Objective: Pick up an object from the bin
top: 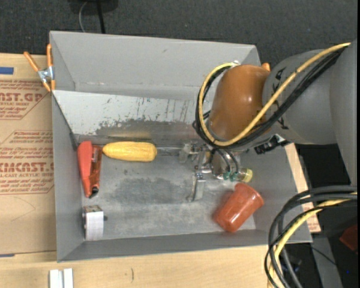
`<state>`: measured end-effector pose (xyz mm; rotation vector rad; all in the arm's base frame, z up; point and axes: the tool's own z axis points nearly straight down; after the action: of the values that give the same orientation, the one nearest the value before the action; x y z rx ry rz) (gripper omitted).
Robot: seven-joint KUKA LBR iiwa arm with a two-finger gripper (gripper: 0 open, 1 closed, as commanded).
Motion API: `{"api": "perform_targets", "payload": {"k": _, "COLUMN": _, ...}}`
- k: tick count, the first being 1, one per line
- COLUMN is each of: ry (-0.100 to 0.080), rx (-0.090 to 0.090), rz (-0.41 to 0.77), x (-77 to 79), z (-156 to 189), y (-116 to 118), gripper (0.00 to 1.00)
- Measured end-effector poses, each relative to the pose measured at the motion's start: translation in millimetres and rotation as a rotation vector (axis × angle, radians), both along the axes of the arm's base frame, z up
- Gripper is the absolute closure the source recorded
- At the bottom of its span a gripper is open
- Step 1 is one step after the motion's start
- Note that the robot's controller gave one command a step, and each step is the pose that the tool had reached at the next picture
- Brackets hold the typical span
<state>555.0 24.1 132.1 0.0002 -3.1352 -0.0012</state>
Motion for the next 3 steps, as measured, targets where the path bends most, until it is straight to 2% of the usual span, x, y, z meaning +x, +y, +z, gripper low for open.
{"api": "perform_targets", "payload": {"k": 1, "ry": -0.007, "rx": 0.0, "rz": 0.0, "x": 1.9, "z": 4.4, "y": 0.0, "gripper": 0.0}}
{"api": "perform_targets", "payload": {"k": 2, "ry": -0.007, "rx": 0.002, "rz": 0.031, "x": -5.6, "z": -9.2, "y": -44.0, "gripper": 0.0}}
{"api": "perform_targets", "payload": {"k": 3, "ry": -0.009, "rx": -0.002, "rz": -0.045, "x": 1.4, "z": -39.8, "y": -73.8, "gripper": 0.0}}
